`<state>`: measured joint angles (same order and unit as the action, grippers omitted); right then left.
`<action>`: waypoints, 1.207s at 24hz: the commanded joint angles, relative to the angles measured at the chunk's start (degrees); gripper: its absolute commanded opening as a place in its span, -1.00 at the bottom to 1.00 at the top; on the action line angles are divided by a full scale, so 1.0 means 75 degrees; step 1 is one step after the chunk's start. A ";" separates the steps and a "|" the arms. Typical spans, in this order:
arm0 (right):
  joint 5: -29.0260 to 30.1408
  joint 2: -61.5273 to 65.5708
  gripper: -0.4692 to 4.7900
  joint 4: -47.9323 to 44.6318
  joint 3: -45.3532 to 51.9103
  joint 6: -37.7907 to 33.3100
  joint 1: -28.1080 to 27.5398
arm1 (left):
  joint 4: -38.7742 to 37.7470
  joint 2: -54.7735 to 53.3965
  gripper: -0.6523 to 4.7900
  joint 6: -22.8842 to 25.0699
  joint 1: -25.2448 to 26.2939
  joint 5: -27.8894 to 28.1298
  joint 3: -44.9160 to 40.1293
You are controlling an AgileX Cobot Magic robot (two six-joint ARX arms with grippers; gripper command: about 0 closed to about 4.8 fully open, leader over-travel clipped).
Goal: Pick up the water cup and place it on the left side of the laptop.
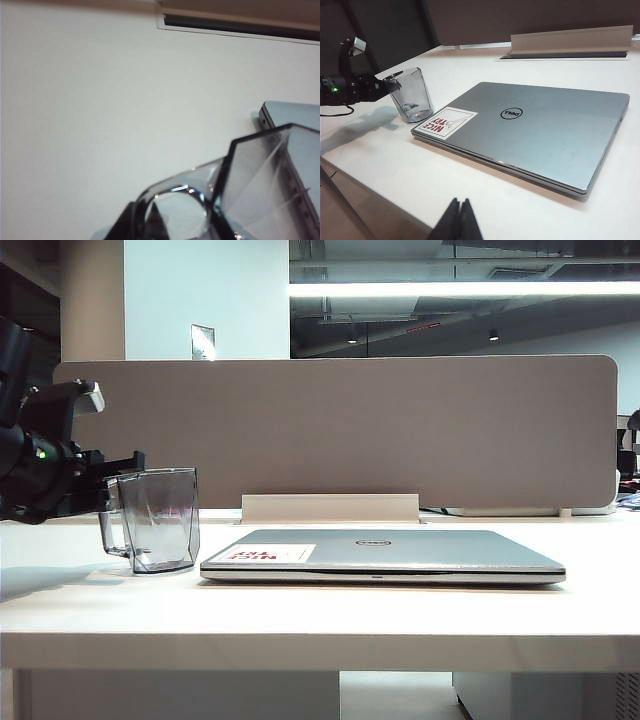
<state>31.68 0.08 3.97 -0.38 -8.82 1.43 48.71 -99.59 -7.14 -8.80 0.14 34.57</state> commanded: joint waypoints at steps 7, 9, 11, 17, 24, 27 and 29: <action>-0.0009 -0.0012 -0.84 -0.0093 0.0023 -0.0026 -0.0006 | -0.0140 0.0052 -0.51 0.0006 -0.0006 -0.0058 0.0006; -0.0009 -0.0012 -0.84 -0.0096 0.0023 -0.0026 -0.0006 | -0.0137 0.0149 -0.51 0.0009 -0.0009 -0.0085 0.0006; -0.0009 -0.0012 -0.84 -0.0093 0.0023 -0.0026 -0.0006 | -0.0143 0.0230 -0.51 0.0009 -0.0009 -0.0087 0.0009; -0.0006 -0.0012 -0.84 -0.0093 0.0023 -0.0026 -0.0006 | -0.0149 0.0277 -0.50 0.0009 -0.0009 -0.0723 0.0006; -0.0006 -0.0012 -0.84 -0.0093 0.0023 -0.0026 -0.0006 | -0.0382 0.0326 -0.44 0.0125 -0.0009 -0.0708 0.0006; -0.0006 -0.0012 -0.84 -0.0093 0.0023 -0.0026 -0.0006 | -0.0527 0.0373 -0.43 0.0149 -0.0009 -0.0711 0.0003; -0.0006 -0.0012 -0.84 -0.0096 0.0023 -0.0026 -0.0006 | -0.0662 0.0460 -0.43 0.0152 -0.0009 -0.0714 0.0000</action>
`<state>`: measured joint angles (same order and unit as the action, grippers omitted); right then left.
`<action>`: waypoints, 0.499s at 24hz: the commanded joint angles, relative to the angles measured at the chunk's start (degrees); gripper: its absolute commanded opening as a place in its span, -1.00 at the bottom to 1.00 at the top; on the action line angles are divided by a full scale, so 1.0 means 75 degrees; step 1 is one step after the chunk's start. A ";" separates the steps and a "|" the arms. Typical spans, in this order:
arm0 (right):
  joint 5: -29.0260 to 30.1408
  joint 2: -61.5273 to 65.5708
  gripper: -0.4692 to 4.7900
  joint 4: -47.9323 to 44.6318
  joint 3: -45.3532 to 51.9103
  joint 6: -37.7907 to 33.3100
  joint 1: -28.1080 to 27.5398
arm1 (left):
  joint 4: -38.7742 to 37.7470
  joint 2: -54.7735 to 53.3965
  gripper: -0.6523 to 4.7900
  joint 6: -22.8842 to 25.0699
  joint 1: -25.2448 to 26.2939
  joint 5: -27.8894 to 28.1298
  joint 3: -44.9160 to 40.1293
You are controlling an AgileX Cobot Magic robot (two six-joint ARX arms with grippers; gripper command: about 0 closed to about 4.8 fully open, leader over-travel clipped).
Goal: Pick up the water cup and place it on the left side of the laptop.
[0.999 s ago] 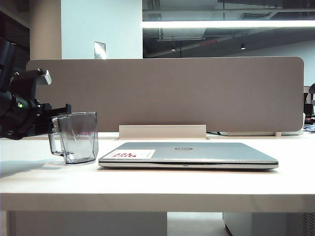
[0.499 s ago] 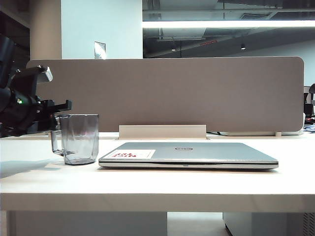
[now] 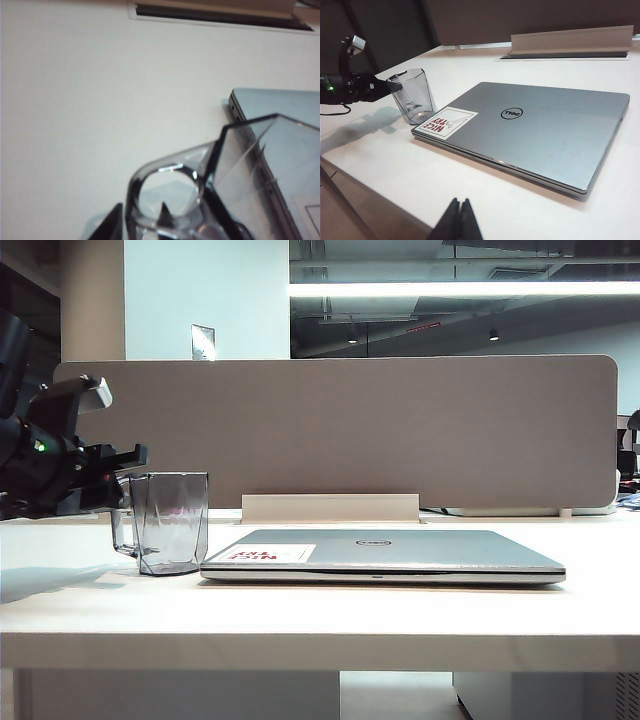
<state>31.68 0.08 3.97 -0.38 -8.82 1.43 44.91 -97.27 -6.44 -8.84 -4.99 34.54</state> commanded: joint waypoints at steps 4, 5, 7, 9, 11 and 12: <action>-0.0006 -0.0012 -0.84 -0.0096 0.0023 -0.0026 -0.0006 | -0.0542 0.0440 -0.43 0.0070 0.0000 -0.0023 0.0003; -0.0009 -0.0012 -0.84 -0.0096 0.0023 -0.0026 -0.0006 | -0.0697 0.0554 -0.43 0.0070 0.0000 -0.0020 0.0003; -0.0009 -0.0012 -0.84 -0.0096 0.0023 -0.0026 -0.0006 | -0.1029 0.0764 -0.43 0.0064 -0.0003 -0.0026 0.0003; -0.0012 -0.0012 -0.84 -0.0096 0.0023 -0.0023 -0.0009 | -0.1958 0.1221 -0.43 0.0055 -0.0009 -0.0038 0.0003; -0.0017 -0.0012 -0.84 -0.0090 0.0023 -0.0017 -0.0009 | -0.3040 0.1740 -0.43 0.0085 -0.0009 -0.0023 0.0000; -0.0184 -0.0012 -0.84 -0.0052 0.0023 0.0020 -0.0009 | -0.3611 0.2087 -0.43 0.0099 -0.0009 -0.0023 0.0000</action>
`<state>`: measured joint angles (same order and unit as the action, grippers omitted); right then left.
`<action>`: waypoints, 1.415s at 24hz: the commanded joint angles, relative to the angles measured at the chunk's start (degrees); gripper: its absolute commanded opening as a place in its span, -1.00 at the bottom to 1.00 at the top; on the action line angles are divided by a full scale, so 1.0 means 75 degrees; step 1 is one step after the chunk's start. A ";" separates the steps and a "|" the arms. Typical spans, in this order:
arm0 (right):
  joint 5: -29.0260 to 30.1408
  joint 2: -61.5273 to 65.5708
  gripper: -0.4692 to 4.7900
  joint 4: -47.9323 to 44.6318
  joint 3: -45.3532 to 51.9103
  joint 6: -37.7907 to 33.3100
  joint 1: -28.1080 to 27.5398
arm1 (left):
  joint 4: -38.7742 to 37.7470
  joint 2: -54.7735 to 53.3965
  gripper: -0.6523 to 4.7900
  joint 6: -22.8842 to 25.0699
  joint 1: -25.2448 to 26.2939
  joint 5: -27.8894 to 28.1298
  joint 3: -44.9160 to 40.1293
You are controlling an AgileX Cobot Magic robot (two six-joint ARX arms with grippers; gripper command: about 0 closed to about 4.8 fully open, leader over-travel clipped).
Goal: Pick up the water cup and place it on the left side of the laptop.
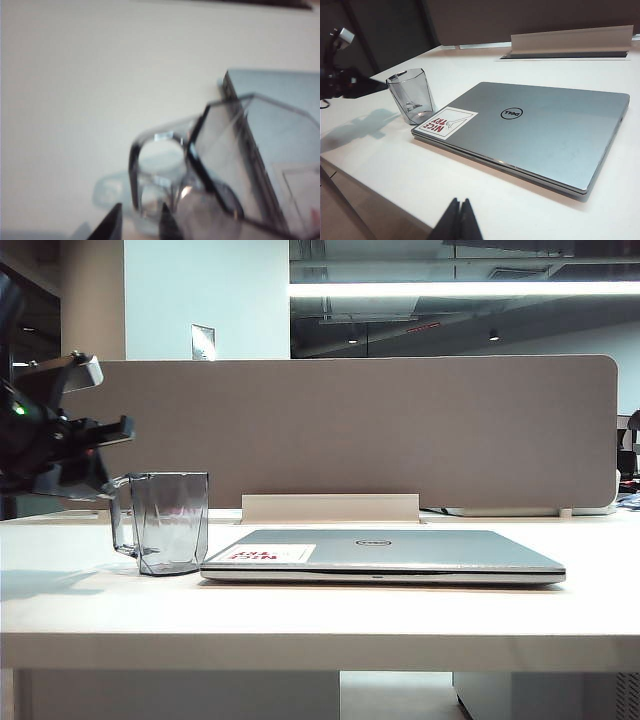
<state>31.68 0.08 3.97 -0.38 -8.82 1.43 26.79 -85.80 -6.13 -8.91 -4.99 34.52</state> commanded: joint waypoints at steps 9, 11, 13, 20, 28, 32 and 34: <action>-0.3928 -0.0003 -0.84 0.0659 0.0029 0.1361 -0.0020 | -0.2955 0.2967 -0.49 0.0221 -0.0714 0.0548 -0.0012; -0.4310 -0.0006 -0.84 0.0650 0.0032 0.1550 -0.0023 | -0.3220 0.3360 -0.57 0.0227 -0.1043 0.0737 -0.0012; -0.4631 -0.0006 -0.84 0.0644 0.0029 0.1667 -0.0026 | -0.3541 0.3716 -0.57 0.0221 -0.1224 0.0714 -0.0015; -0.4747 -0.0006 -0.84 0.0644 0.0029 0.1547 -0.0047 | -0.4319 0.5613 -0.59 0.0303 -0.1335 0.0723 -0.0685; -0.4750 -0.0006 -0.84 0.0644 0.0029 0.1553 -0.0050 | -0.4657 0.8020 -0.70 0.0154 -0.1332 0.0723 -0.1912; -0.4750 -0.0006 -0.84 0.0644 0.0029 0.1553 -0.0050 | -0.4785 0.8390 -0.70 0.0131 -0.1332 0.0717 -0.1953; -0.4750 -0.0006 -0.84 0.0644 0.0029 0.1553 -0.0050 | -0.4951 0.8518 -0.70 0.0131 -0.1323 0.0731 -0.2008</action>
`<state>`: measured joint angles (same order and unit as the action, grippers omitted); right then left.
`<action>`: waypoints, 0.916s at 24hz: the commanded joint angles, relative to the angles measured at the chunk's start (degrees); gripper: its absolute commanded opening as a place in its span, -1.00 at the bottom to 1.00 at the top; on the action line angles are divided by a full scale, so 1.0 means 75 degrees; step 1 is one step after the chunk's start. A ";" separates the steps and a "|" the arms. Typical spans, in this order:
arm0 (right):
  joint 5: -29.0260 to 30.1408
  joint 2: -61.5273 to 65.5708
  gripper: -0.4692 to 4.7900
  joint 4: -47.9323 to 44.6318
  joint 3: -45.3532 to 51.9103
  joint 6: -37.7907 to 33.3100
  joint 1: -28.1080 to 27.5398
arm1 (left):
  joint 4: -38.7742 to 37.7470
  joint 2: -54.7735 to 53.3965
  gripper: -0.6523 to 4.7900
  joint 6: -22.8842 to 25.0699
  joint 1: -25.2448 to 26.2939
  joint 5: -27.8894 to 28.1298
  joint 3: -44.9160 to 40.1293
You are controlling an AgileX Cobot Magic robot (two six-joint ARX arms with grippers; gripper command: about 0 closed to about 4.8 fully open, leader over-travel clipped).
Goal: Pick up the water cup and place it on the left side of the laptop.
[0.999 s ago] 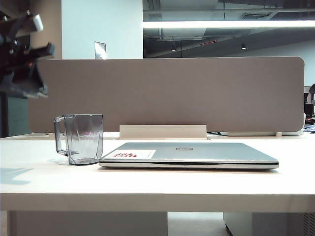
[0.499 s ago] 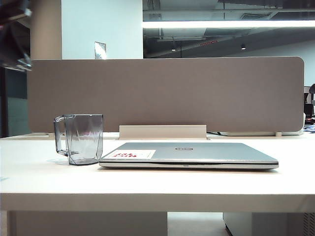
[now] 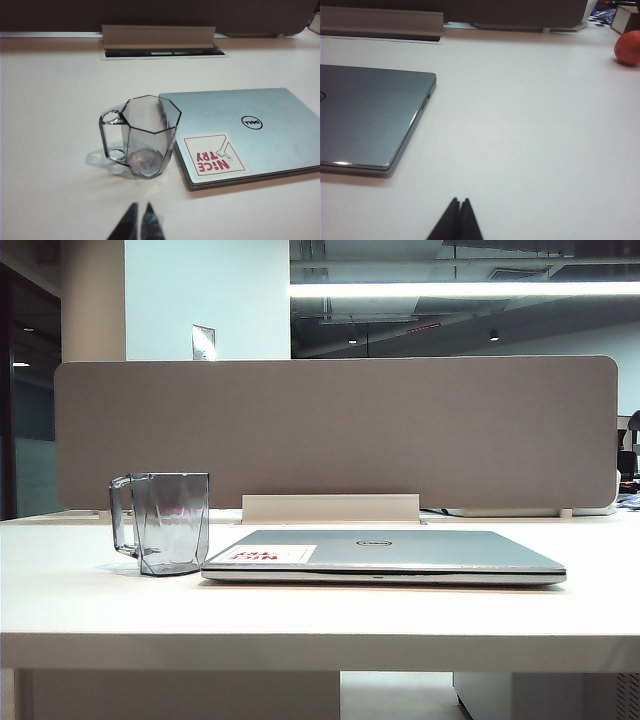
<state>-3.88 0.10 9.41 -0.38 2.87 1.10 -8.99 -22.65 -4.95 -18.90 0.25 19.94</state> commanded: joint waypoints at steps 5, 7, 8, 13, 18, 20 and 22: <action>-0.0009 -0.0009 -0.84 -0.0082 0.0029 -0.0006 -0.0006 | -0.0140 0.1227 -0.70 -0.0023 0.0545 -0.0006 -0.0743; -0.0009 -0.0009 -0.84 -0.0082 0.0029 -0.0006 -0.0006 | -0.0119 0.1740 -0.70 -0.0032 0.0935 -0.0032 -0.1037; -0.0009 -0.0009 -0.84 -0.0079 0.0029 -0.0006 -0.0006 | -0.0082 0.1918 -0.70 -0.0035 0.1102 -0.0102 -0.1157; -0.0012 -0.0009 -0.84 -0.0079 0.0029 -0.0006 -0.0006 | -0.0015 0.2410 -0.70 -0.0061 0.1915 -0.0600 -0.1545; -0.0009 -0.0009 -0.84 -0.0079 0.0029 -0.0006 -0.0003 | 0.0323 0.3002 -0.70 -0.0038 0.2489 -0.0746 -0.2078; -0.0009 -0.0009 -0.84 -0.0079 0.0029 -0.0006 -0.0003 | 0.0364 0.2990 -0.70 0.0035 0.2486 -0.0749 -0.2174; -0.0009 -0.0015 -0.84 -0.0061 0.0029 -0.0006 0.0003 | 0.0749 0.2990 -0.70 0.0038 0.2483 -0.0755 -0.2451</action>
<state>-3.88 0.10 9.43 -0.38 2.85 1.13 -5.85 -0.25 -4.89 -0.19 -5.19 2.13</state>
